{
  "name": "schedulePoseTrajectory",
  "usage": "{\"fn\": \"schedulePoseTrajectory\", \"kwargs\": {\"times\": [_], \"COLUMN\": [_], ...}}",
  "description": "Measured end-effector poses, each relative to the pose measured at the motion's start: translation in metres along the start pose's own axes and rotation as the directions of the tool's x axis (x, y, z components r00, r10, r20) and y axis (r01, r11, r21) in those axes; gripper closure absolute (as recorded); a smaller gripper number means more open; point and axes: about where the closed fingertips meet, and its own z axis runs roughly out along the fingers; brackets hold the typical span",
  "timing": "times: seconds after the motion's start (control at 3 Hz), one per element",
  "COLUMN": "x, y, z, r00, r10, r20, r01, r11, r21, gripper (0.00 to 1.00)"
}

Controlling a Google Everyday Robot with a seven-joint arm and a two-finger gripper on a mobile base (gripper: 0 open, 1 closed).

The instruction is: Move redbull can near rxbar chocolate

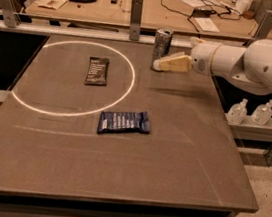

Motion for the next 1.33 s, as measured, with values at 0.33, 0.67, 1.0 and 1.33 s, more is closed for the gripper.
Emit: {"fn": "schedulePoseTrajectory", "kwargs": {"times": [0.33,0.67,1.0,1.33], "x": [-0.003,0.0,0.001,0.0], "y": [-0.002,-0.007,-0.012,-0.011], "z": [0.019,0.038,0.05,0.058], "r00": [0.999,0.994,0.989,0.986], "r10": [0.039,0.083,0.102,0.105], "r20": [0.029,0.071,0.107,0.132], "r01": [-0.039,-0.084,-0.104,-0.107], "r11": [0.9992,0.9964,0.9945,0.9941], "r21": [0.011,0.01,0.013,0.012], "gripper": [0.0,0.0,0.0,0.0]}}
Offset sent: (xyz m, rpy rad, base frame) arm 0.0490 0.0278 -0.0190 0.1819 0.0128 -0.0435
